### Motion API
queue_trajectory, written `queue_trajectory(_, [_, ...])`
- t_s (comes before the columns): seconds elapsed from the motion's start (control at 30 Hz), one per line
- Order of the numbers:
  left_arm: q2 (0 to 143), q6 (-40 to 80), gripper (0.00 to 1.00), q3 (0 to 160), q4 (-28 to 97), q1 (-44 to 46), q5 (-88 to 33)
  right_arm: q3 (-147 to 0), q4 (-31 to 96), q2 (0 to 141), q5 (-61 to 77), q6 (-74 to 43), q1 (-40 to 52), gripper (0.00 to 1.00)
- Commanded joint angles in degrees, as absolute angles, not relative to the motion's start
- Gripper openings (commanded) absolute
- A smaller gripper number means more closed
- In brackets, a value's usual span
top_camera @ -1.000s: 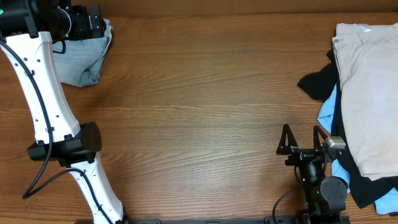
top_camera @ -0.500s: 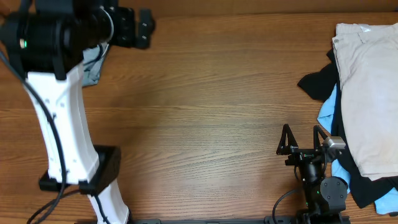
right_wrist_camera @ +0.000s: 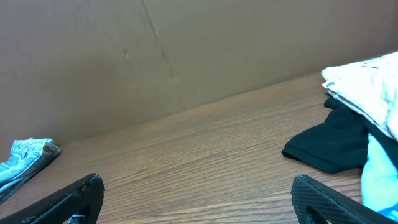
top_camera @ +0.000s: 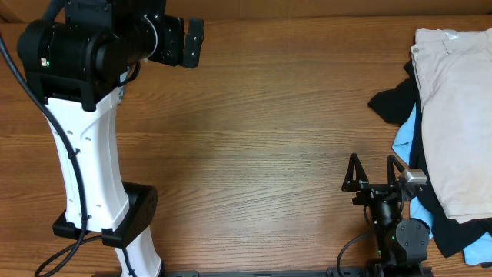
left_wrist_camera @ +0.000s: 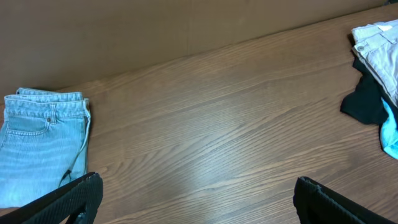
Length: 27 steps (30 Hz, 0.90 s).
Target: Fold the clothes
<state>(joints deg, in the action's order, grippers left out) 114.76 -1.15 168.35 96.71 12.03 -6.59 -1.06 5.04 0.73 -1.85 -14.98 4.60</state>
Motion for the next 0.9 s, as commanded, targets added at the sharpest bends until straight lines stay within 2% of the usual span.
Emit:
queue_trajectory(0.0, [115.04, 0.16, 1.00, 168.16, 96.79, 12.38, -5.61, -0.45, 4.54, 0.16, -1.78, -14.98, 4.91, 1.00])
queue_trajectory(0.13, [113.69, -0.32, 1.00, 167.59, 96.71, 12.49, -3.84, -0.45, 4.54, 0.16, -1.78, -14.98, 4.91, 1.00])
queue_trajectory(0.23, [109.80, -0.30, 1.00, 160.44, 91.92, 12.34, -3.88, -0.45, 4.54, 0.16, -1.78, -14.98, 4.91, 1.00])
queue_trajectory(0.47, [86.43, -4.27, 1.00, 111.70, 56.29, 12.29, -4.05, -0.45, 4.54, 0.16, -1.78, -14.98, 4.91, 1.00])
queue_trajectory(0.7, [70.37, -4.73, 1.00, 83.15, 42.02, 12.29, -4.03, -0.45, 4.54, 0.16, -1.78, -14.98, 4.91, 1.00])
queue_trajectory(0.87, [55.00, -4.73, 1.00, 58.89, 26.00, 12.27, -4.03, -0.45, 4.54, 0.16, -1.78, -14.98, 4.91, 1.00])
